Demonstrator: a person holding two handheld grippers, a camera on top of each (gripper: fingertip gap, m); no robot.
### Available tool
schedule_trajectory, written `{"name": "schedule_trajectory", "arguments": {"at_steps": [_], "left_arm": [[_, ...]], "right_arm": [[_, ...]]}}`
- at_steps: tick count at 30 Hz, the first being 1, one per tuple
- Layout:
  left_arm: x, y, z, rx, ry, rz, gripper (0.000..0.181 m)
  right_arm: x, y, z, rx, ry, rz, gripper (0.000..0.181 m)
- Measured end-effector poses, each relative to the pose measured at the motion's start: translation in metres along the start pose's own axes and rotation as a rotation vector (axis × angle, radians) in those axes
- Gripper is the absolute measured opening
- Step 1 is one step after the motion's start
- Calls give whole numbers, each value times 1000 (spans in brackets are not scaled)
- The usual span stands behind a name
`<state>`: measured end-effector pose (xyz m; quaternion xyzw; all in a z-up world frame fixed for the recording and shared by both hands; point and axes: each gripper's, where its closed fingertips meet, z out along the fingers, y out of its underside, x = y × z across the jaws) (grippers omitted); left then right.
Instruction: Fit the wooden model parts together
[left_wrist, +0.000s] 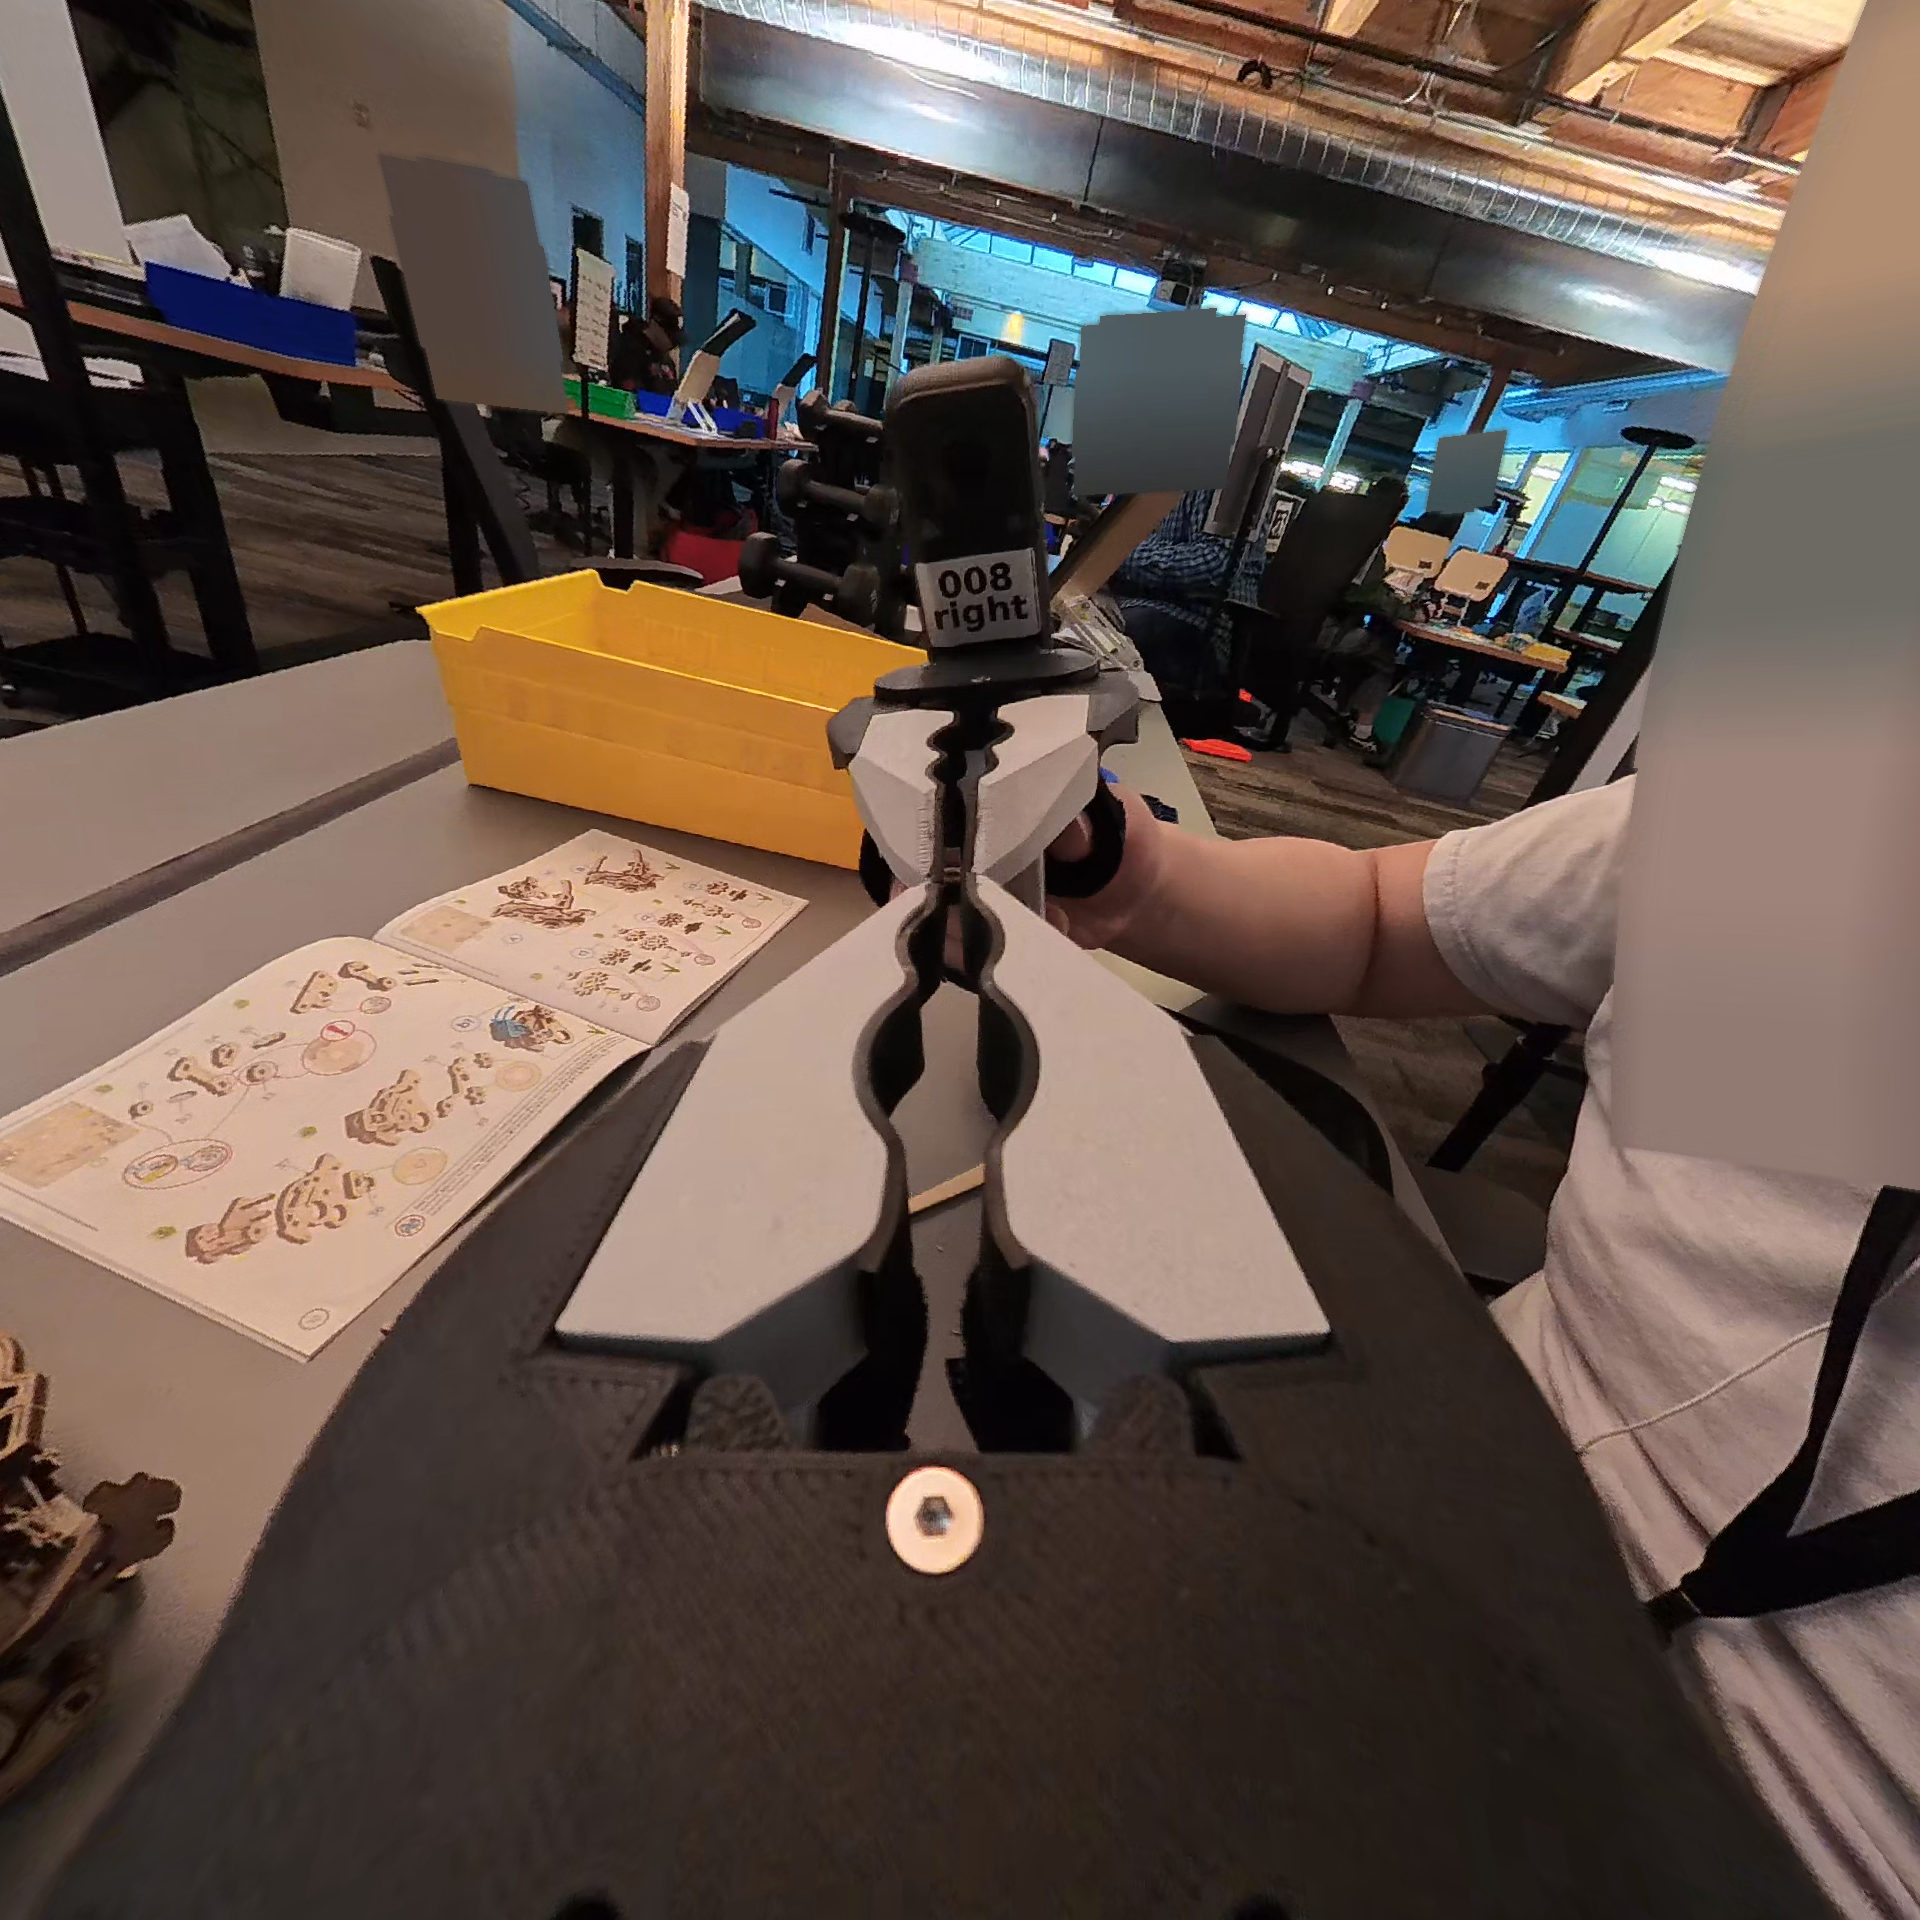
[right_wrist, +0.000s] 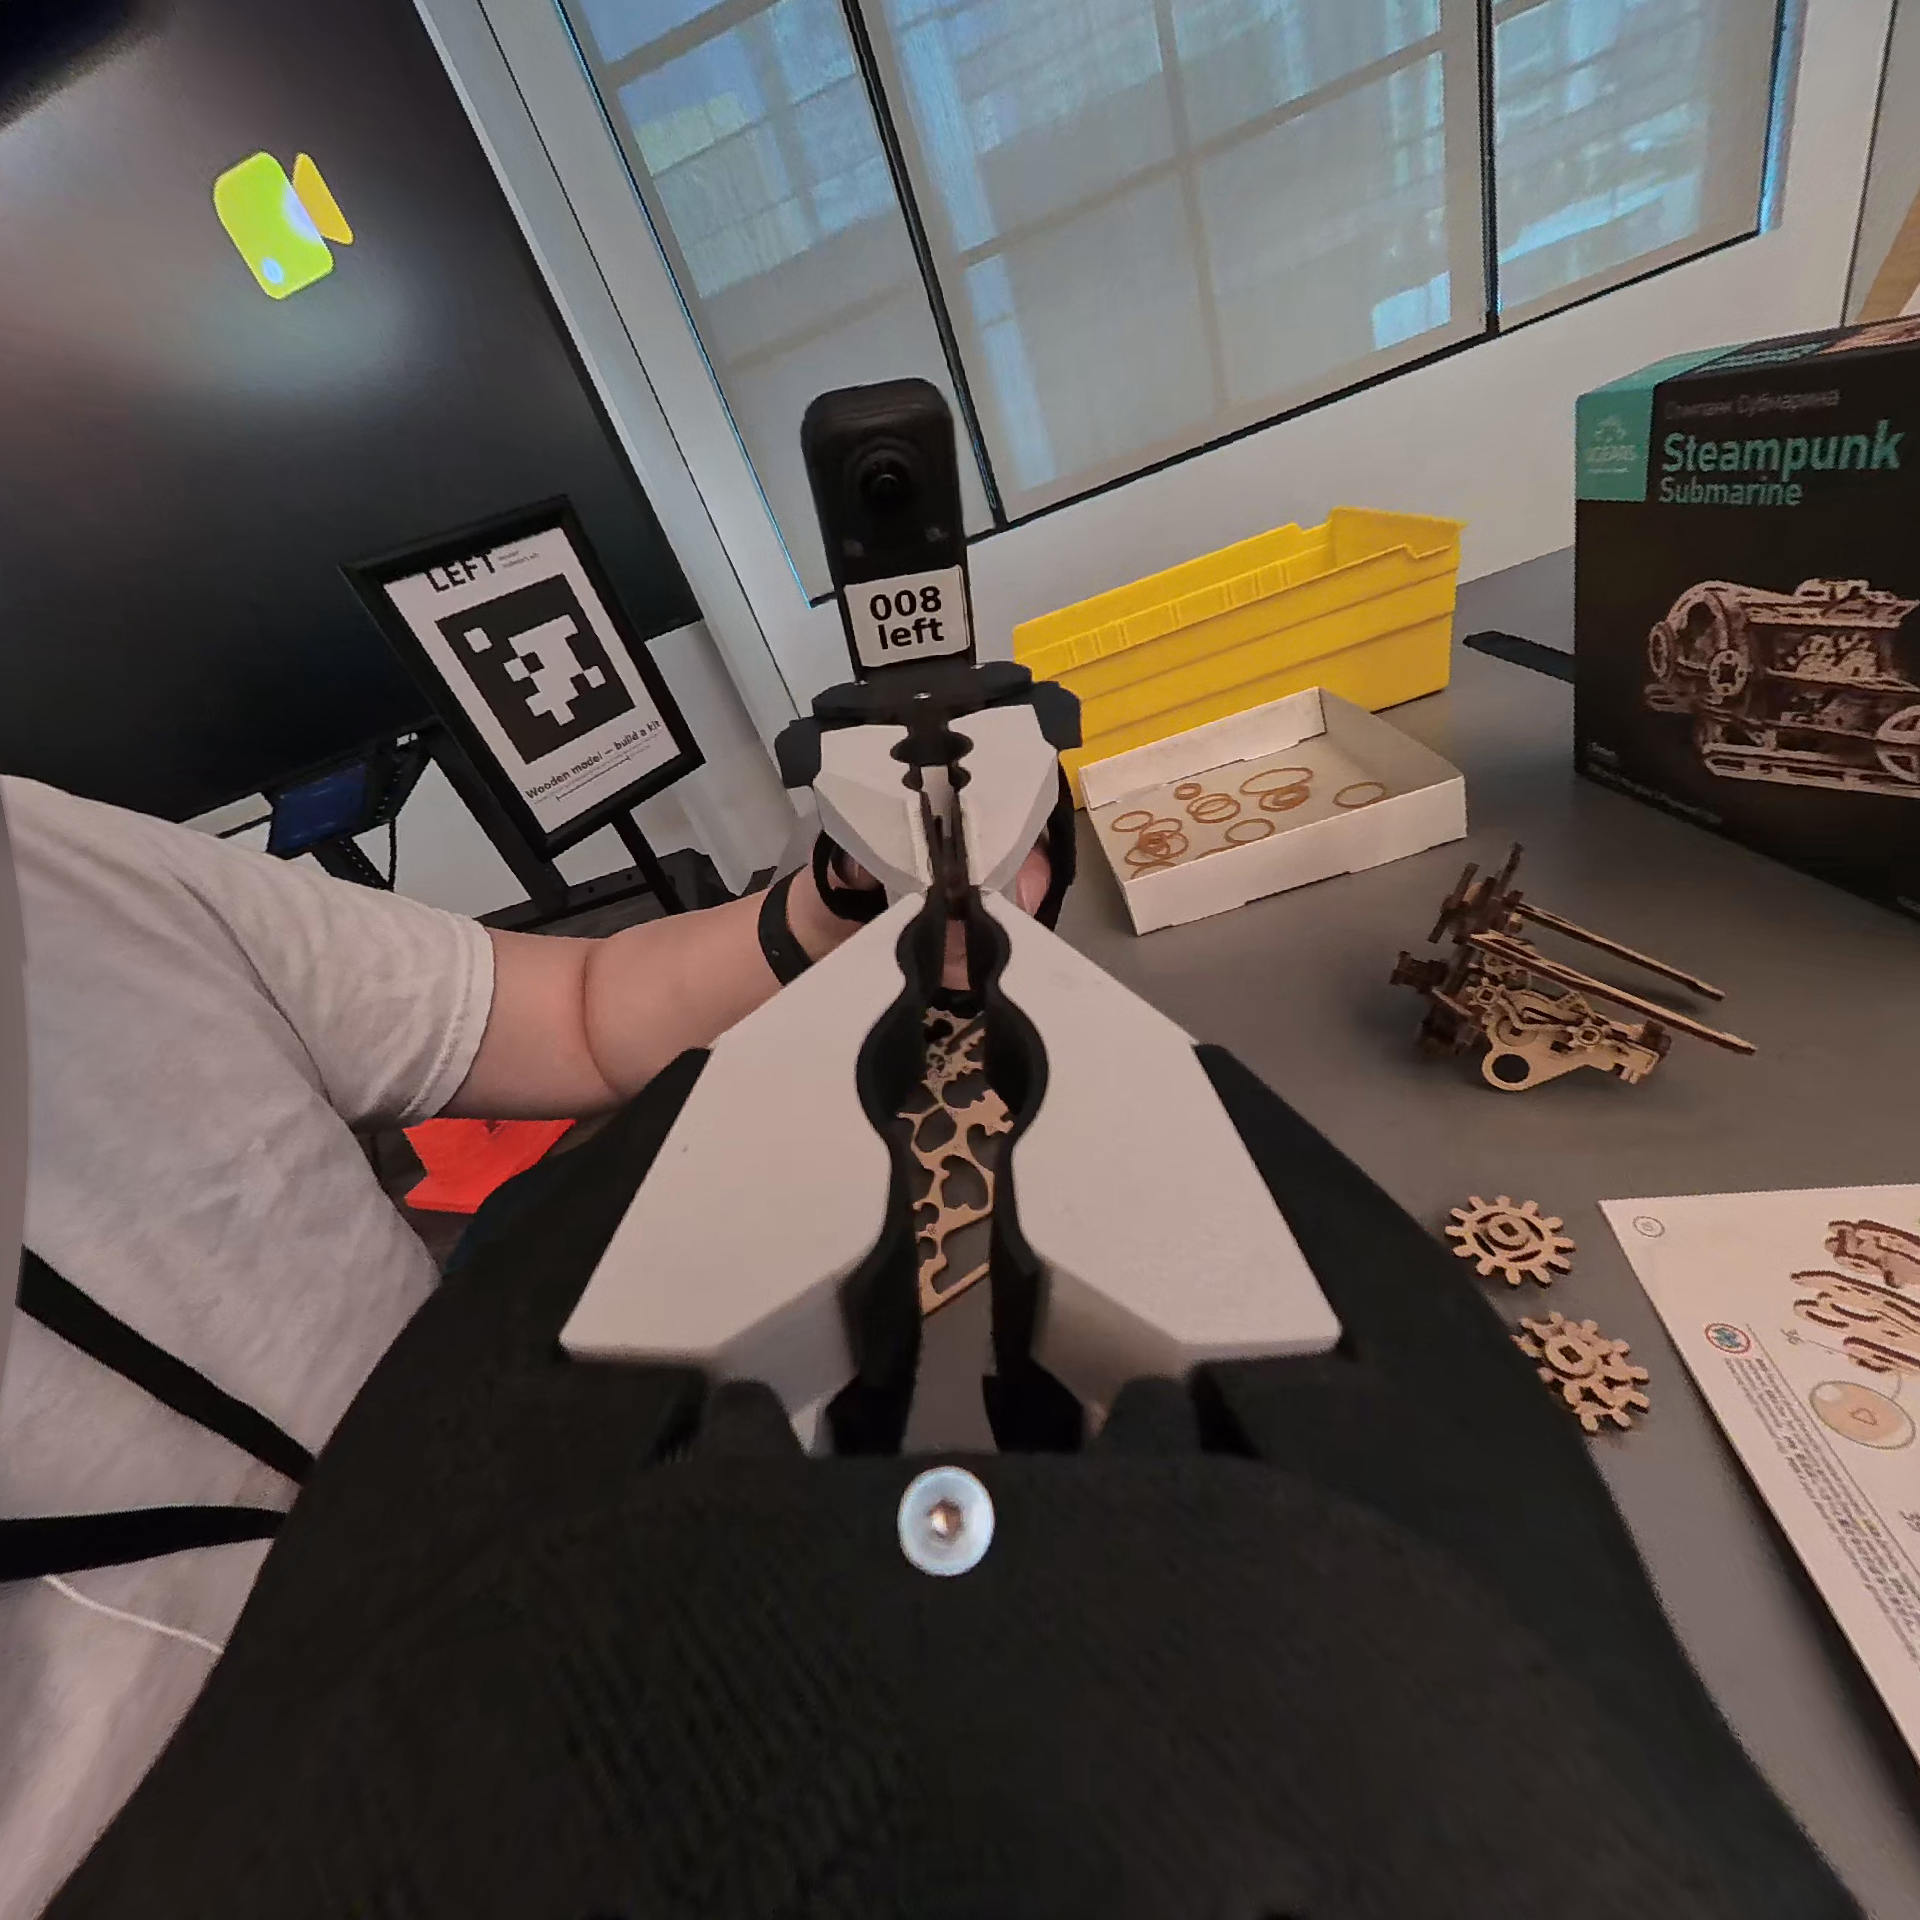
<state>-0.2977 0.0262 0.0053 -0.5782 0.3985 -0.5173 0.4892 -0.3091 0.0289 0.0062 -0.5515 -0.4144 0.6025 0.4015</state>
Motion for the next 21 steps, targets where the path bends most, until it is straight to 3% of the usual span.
{"name": "schedule_trajectory", "arguments": {"at_steps": [15, 16, 19, 21], "left_arm": [[4, 2, -1, -13, 25, 1, 1], [4, 4, -1, -23, 27, -1, 2], [-7, -12, -18, 39, -9, -9, 28], [-18, -21, -38, 68, -44, 0, 19]], "right_arm": [[-3, 1, 0, 0, -20, 6, 2], [-1, 5, -1, -26, -5, -27, 2], [7, 34, -4, -224, 7, -222, 2], [14, 61, -2, -423, -26, -372, 2]]}}
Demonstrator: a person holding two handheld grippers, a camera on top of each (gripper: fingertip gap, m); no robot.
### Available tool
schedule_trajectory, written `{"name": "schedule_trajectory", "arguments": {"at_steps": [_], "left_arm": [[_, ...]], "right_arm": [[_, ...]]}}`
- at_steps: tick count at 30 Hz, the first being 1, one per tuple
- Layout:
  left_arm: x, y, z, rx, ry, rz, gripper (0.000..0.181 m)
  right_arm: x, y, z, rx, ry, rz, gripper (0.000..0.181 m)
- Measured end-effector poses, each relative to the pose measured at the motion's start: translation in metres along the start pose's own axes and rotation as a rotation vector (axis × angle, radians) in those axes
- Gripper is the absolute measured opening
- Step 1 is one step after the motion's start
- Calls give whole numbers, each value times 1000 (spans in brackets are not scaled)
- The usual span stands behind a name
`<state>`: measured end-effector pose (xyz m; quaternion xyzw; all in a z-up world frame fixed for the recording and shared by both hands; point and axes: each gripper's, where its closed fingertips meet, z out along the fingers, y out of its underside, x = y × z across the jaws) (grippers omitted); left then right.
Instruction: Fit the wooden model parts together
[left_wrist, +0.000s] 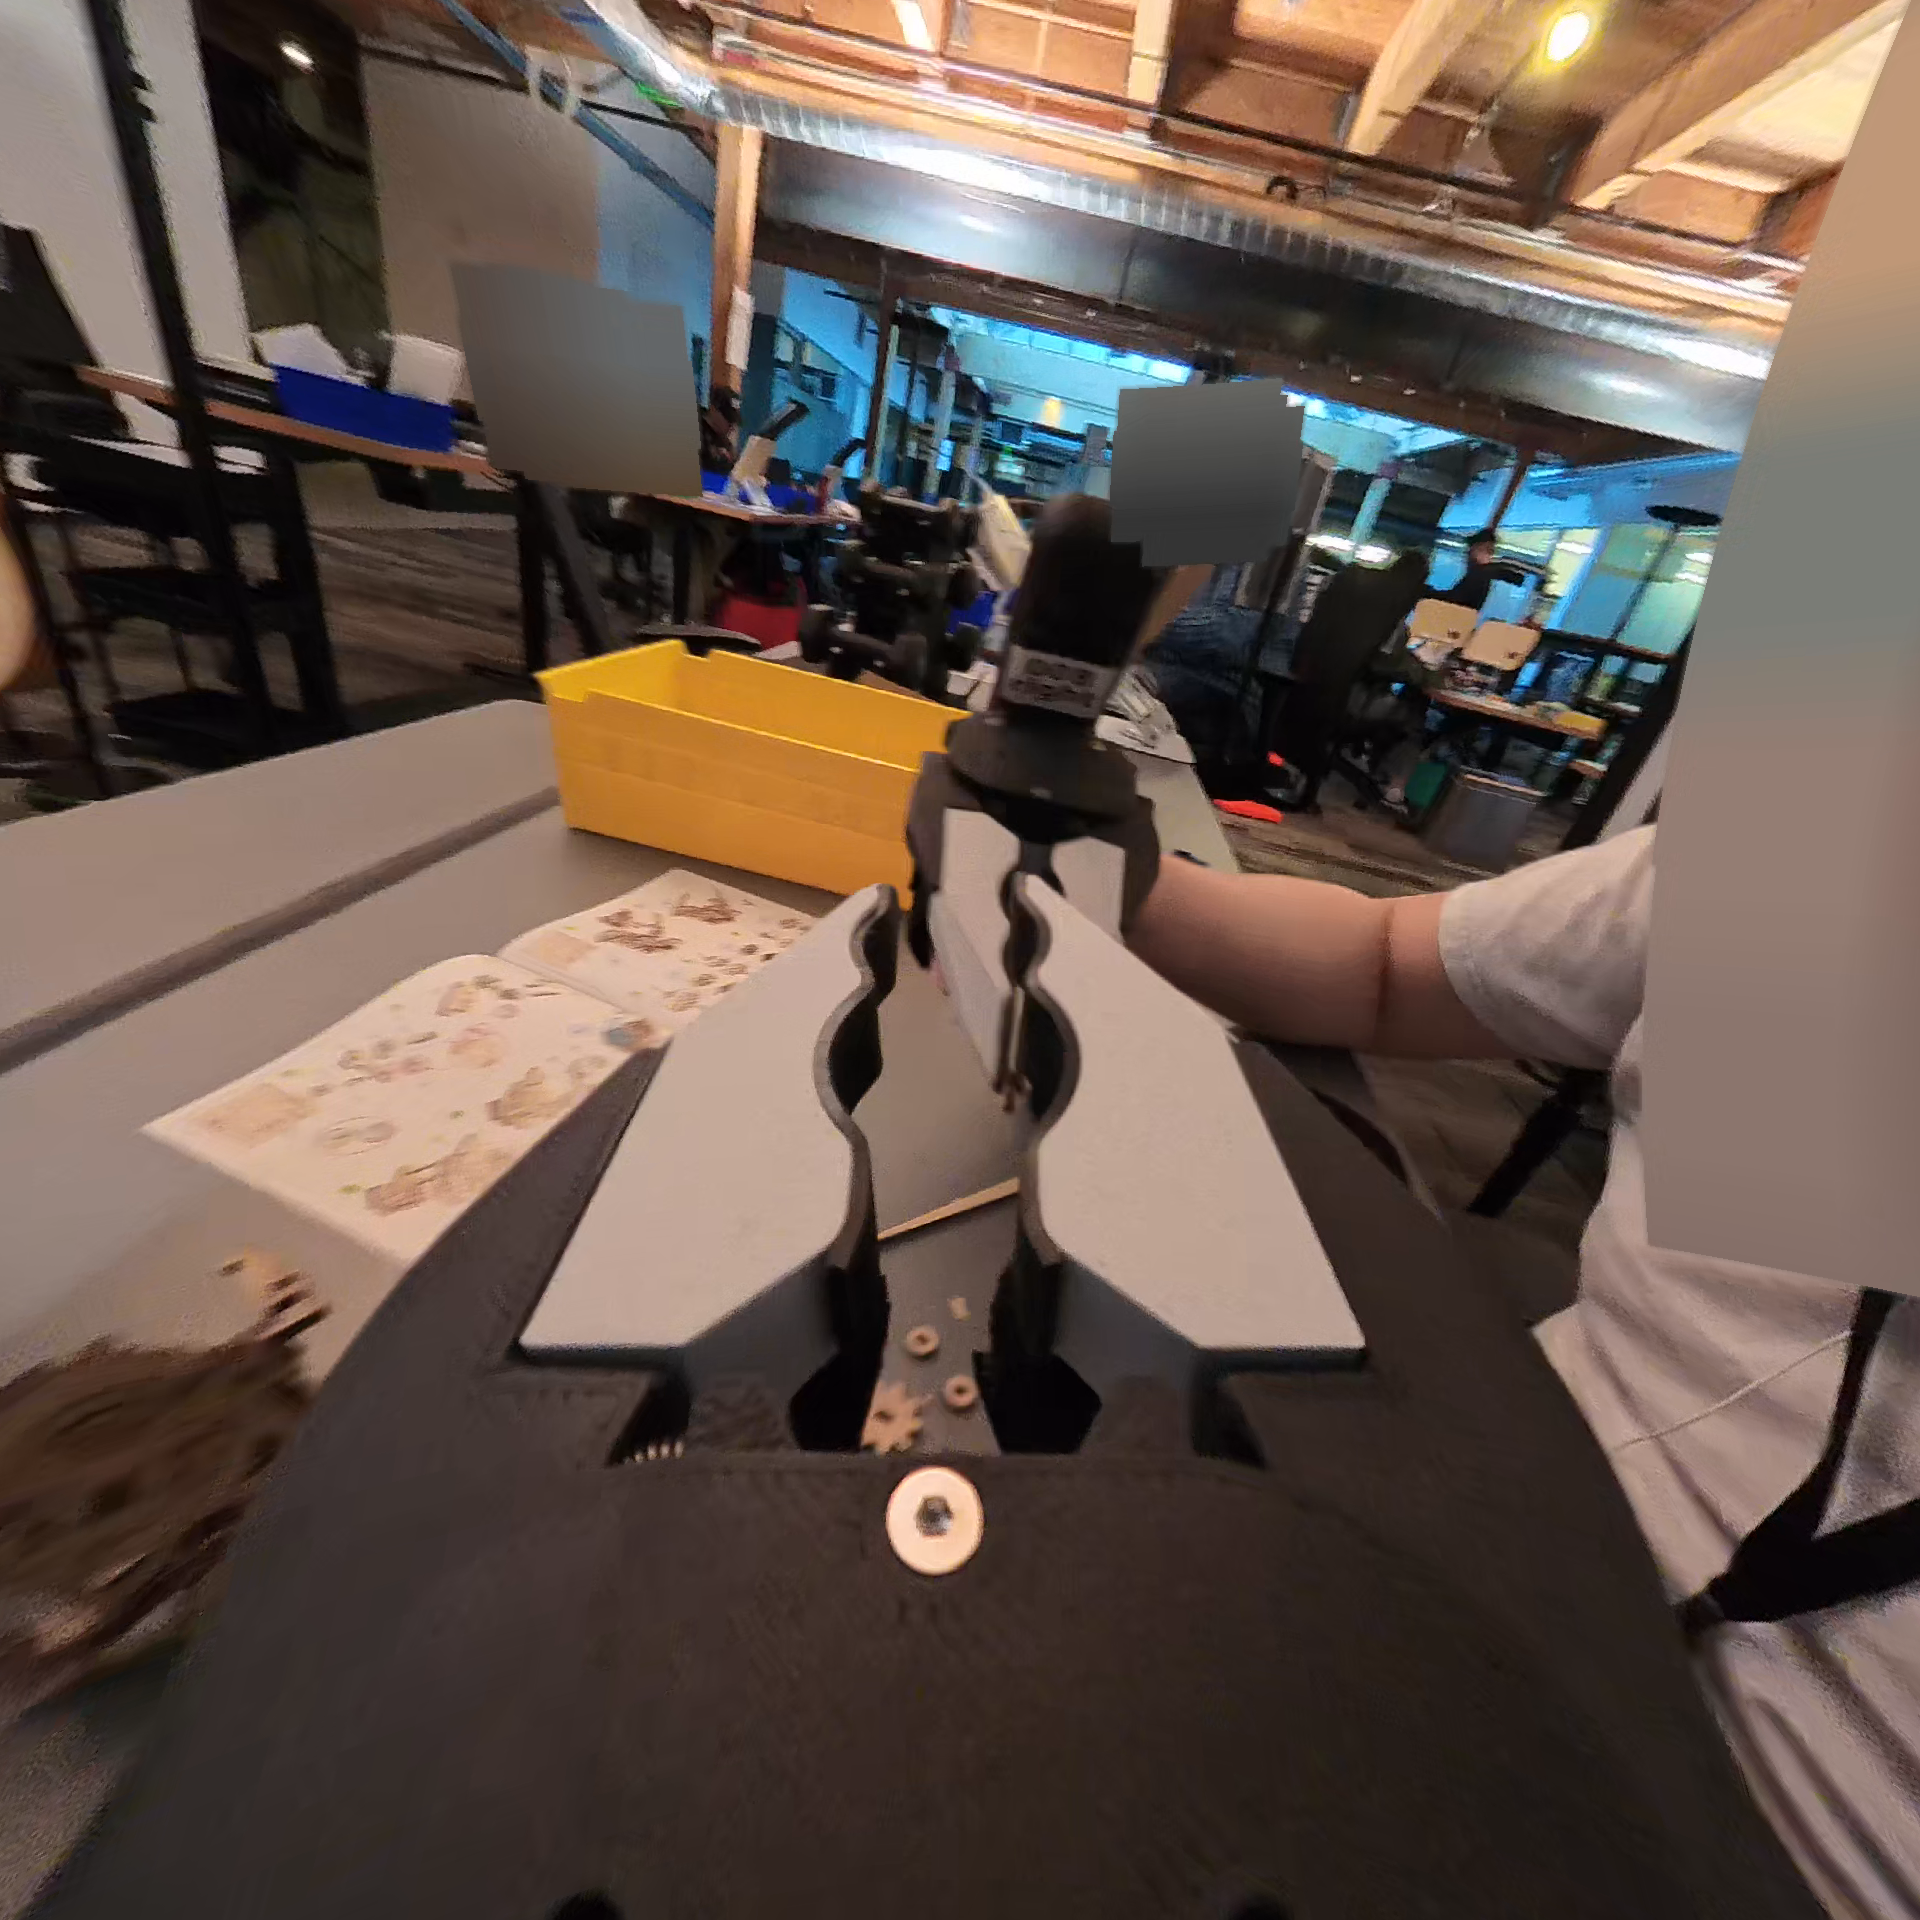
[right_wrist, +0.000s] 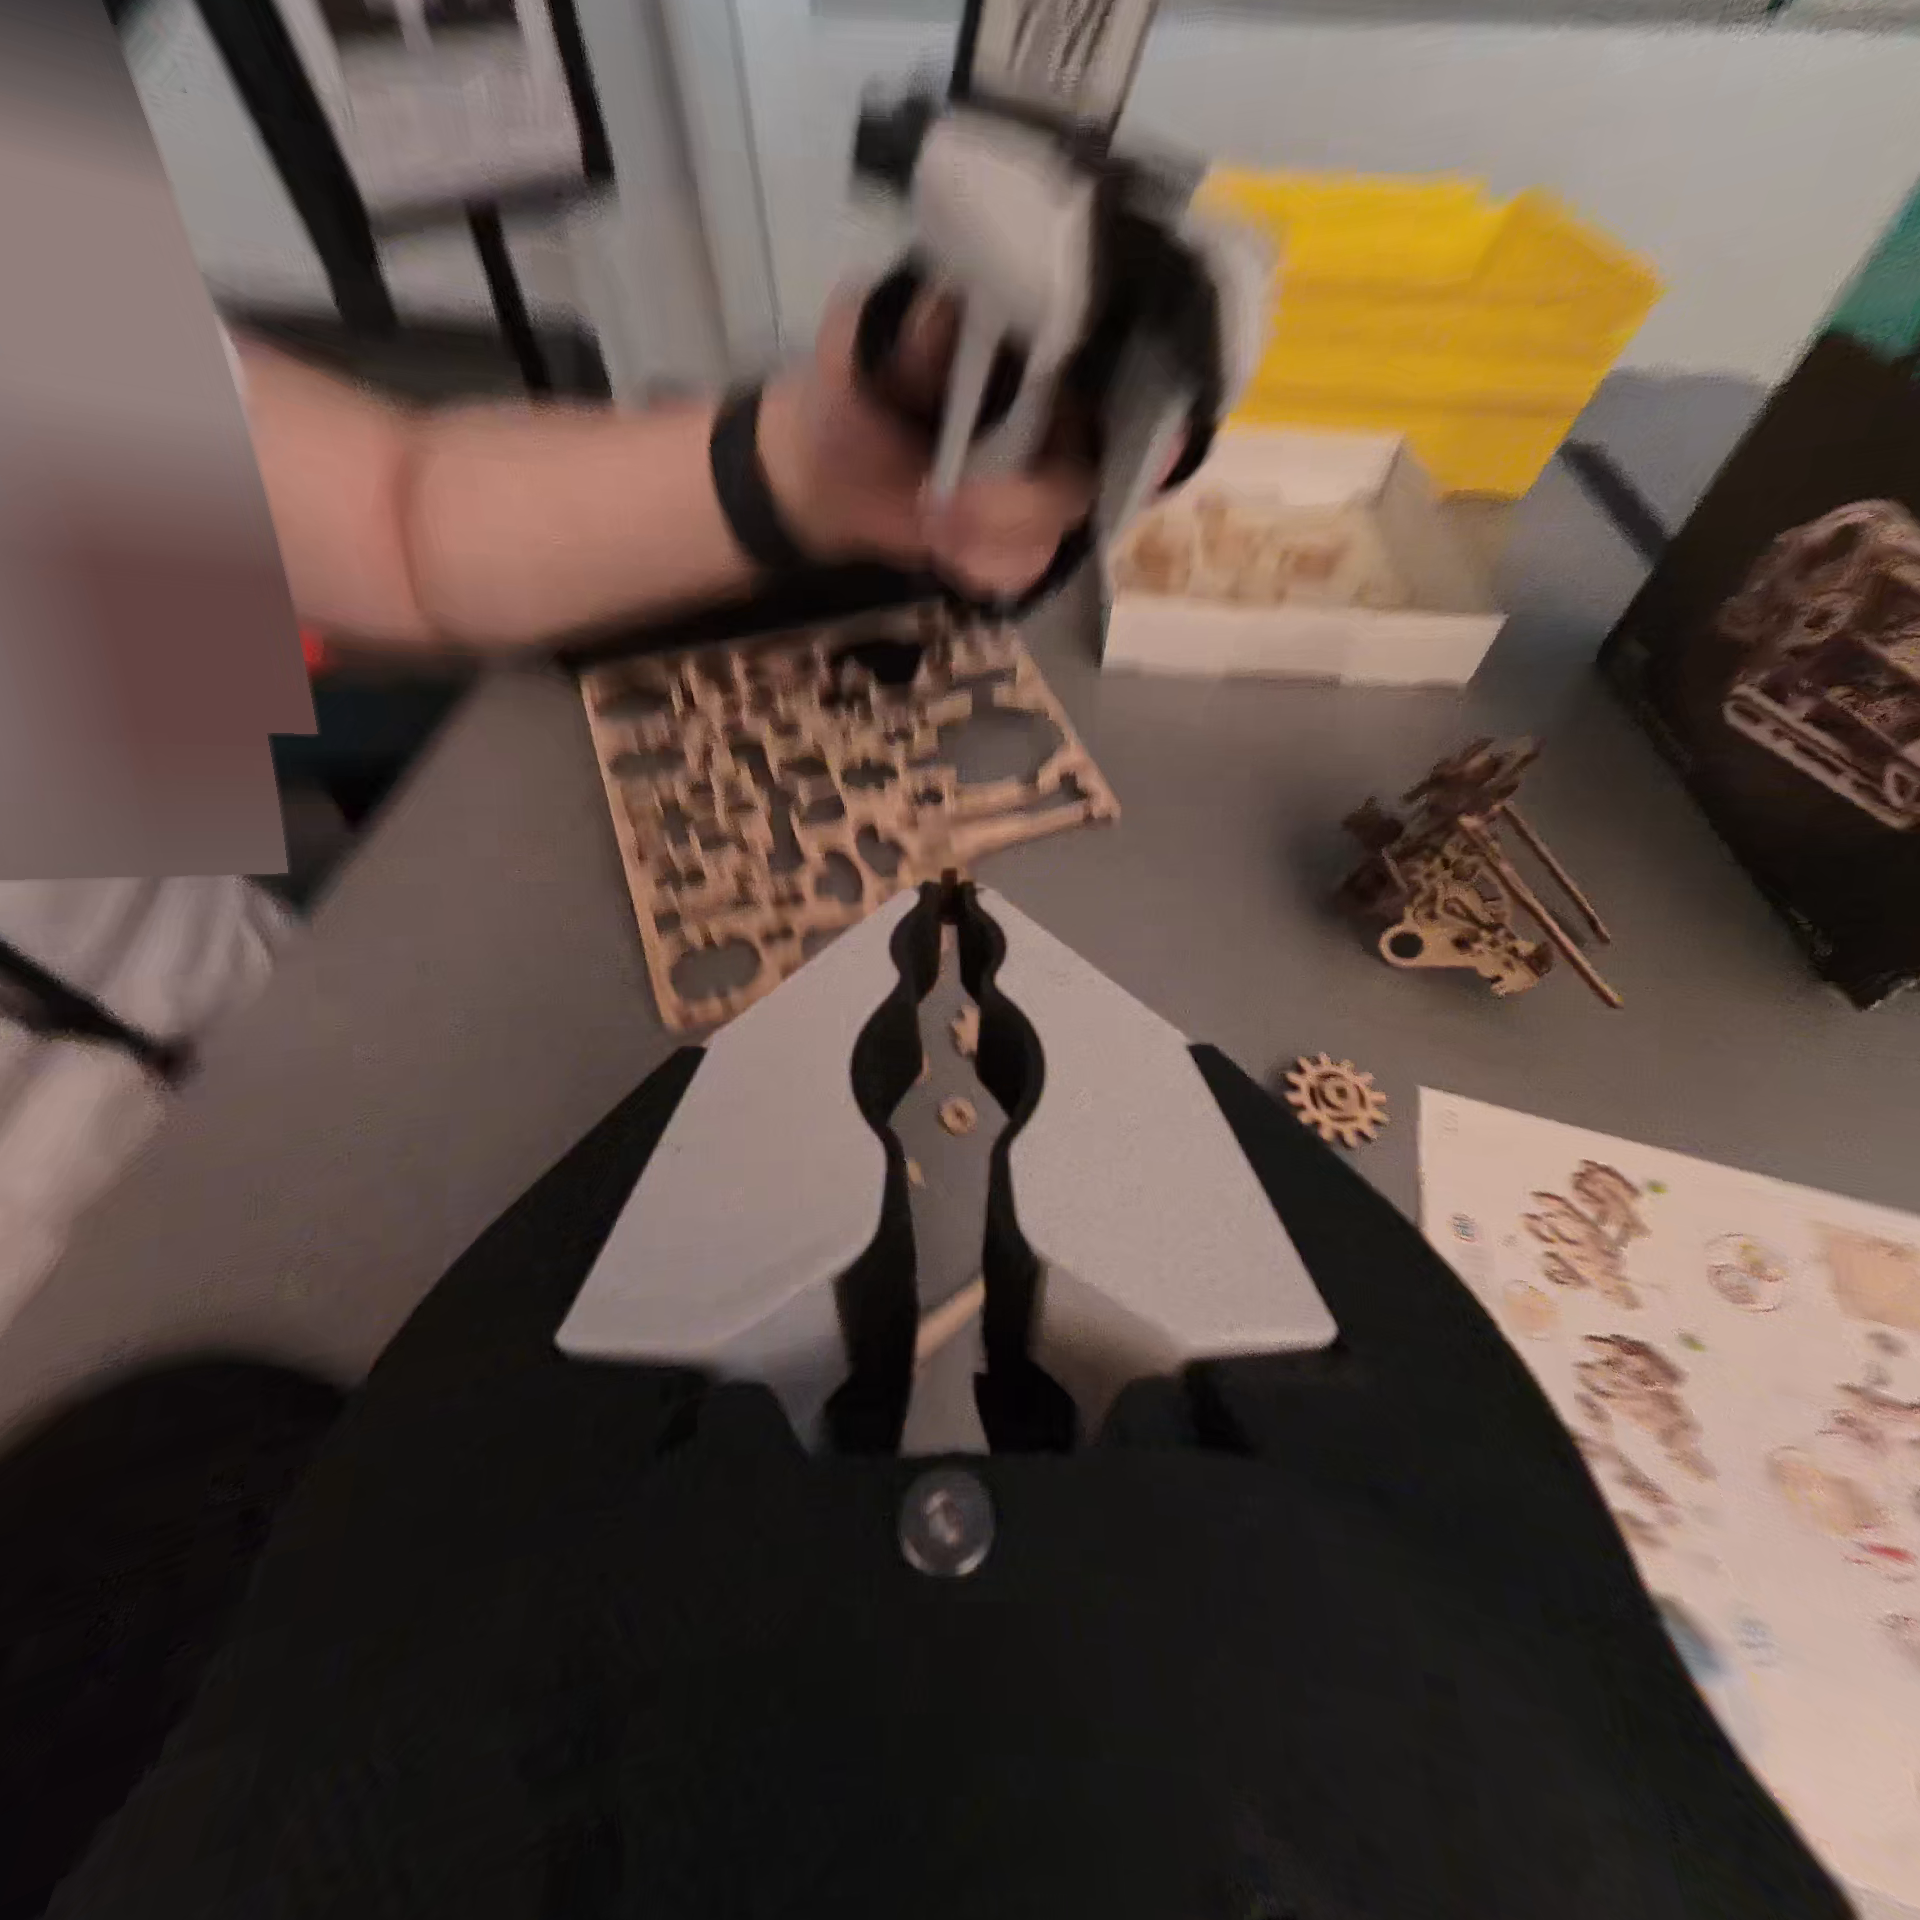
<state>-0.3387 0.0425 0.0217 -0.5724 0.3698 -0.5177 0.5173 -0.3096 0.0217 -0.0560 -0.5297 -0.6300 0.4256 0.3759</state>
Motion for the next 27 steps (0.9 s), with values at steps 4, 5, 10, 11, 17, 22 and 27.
{"name": "schedule_trajectory", "arguments": {"at_steps": [4, 5, 10, 11, 17, 22, 27], "left_arm": [[-31, -7, -34, 27, -97, -2, 17], [-34, -10, -39, 44, -104, -11, 16], [-44, -13, -55, 63, -128, -20, 14], [-45, -12, -57, 58, -130, -22, 14], [-49, -10, -60, 43, -131, -36, 12], [-49, -7, -58, 25, -134, -25, 11], [-49, -4, -55, 9, -131, -28, 11]], "right_arm": [[0, 37, 35, -420, -183, -356, 2], [3, 44, 42, -520, -222, -455, 2], [6, 63, 58, -825, -416, -716, 2], [7, 65, 60, -855, -435, -743, 2], [9, 82, 59, -1022, -559, -788, 3], [10, 84, 60, -1045, -572, -806, 3], [5, 83, 62, -1038, -589, -804, 3]]}}
